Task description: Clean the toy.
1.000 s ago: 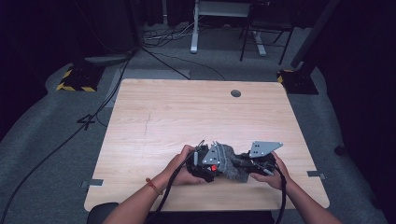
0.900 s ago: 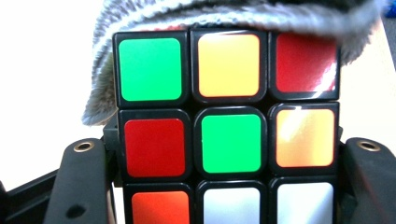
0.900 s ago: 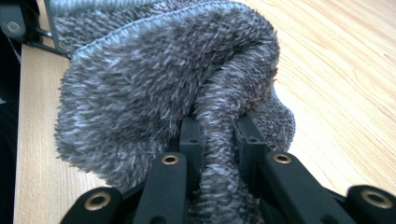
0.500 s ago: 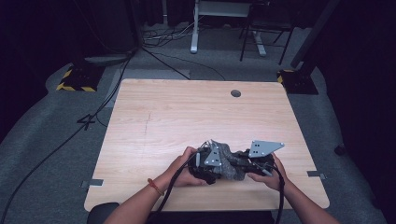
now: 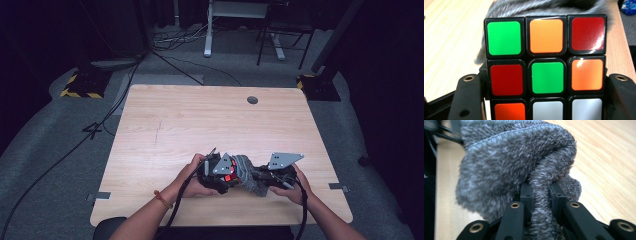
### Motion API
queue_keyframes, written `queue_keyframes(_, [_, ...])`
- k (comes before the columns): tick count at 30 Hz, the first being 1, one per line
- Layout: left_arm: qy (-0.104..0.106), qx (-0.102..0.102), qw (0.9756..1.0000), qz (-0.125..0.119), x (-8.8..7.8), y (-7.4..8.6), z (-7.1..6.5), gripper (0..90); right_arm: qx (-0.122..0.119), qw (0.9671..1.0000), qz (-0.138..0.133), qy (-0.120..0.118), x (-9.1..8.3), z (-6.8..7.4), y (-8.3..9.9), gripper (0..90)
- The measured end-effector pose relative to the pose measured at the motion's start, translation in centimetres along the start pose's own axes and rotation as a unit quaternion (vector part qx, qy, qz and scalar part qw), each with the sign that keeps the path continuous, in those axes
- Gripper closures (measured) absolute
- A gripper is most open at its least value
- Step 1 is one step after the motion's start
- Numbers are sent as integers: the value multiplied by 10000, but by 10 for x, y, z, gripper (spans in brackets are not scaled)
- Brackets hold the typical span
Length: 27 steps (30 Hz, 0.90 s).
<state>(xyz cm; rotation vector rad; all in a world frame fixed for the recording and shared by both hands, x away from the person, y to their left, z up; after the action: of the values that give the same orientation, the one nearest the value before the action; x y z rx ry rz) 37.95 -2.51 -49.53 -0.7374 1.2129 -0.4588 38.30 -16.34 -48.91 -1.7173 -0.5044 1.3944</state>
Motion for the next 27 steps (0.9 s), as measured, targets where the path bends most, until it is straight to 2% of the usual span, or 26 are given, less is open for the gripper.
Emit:
queue_keyframes(1, [8, 33, 10000, 81, 2, 2, -1, 335, -90, 9999, -113, 26, -5, 5, -5, 773])
queue_keyframes(2, [8, 33, 10000, 81, 2, 2, -1, 335, -90, 9999, -113, 26, -5, 5, -5, 773])
queue_keyframes(3, [95, 4, 9999, 101, 5, 2, -3, 335, -168, 9996, -213, 40, -8, 9, -11, 773])
queue_keyframes(4, [95, 4, 9999, 101, 5, 2, -3, 334, -168, 9996, -213, 40, -8, 9, -11, 773])
queue_keyframes(5, [154, 60, 9997, 155, 9, 3, -6, 334, -244, 9992, -328, -6, -8, 14, -18, 773])
queue_keyframes(7, [183, 68, 9997, 155, 11, 3, -8, 334, -290, 9989, -363, -32, -7, 16, -21, 773])
queue_keyframes(9, [161, 53, 9997, 163, 11, 3, -8, 334, -437, 9985, -324, 65, -3, 18, -26, 773])
queue_keyframes(13, [172, 44, 9998, 83, 9, 1, -8, 334, -406, 9985, -196, 297, 0, 7, -23, 773])
queue_keyframes(17, [170, 96, 9998, 51, 5, -1, -9, 334, -319, 9988, -89, 363, 3, 1, -16, 773])
queue_keyframes(22, [134, 48, 9998, -166, -7, -6, -4, 334, -247, 9993, 89, 279, 3, 0, -4, 774])
queue_keyframes(24, [63, 21, 9999, -159, -10, -5, -1, 335, -270, 9995, 75, 166, 2, 4, -1, 774])
queue_keyframes(27, [56, 7, 9999, -123, -9, -3, 1, 334, -332, 9993, 11, 151, -1, 8, -5, 774])
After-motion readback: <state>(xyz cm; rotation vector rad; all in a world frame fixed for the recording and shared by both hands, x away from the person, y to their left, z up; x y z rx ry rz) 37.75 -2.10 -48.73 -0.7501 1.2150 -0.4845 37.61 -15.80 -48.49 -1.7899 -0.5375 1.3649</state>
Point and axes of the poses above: each handheld gripper's, and its own axes: x roughly forward along the jaws, y roughly out of its underside, z roughly to its left, the point moved 8 cm from there along x, roughly forward along the jaws, and after that the axes turned 2 degrees about -y, right-handed, at the moved point
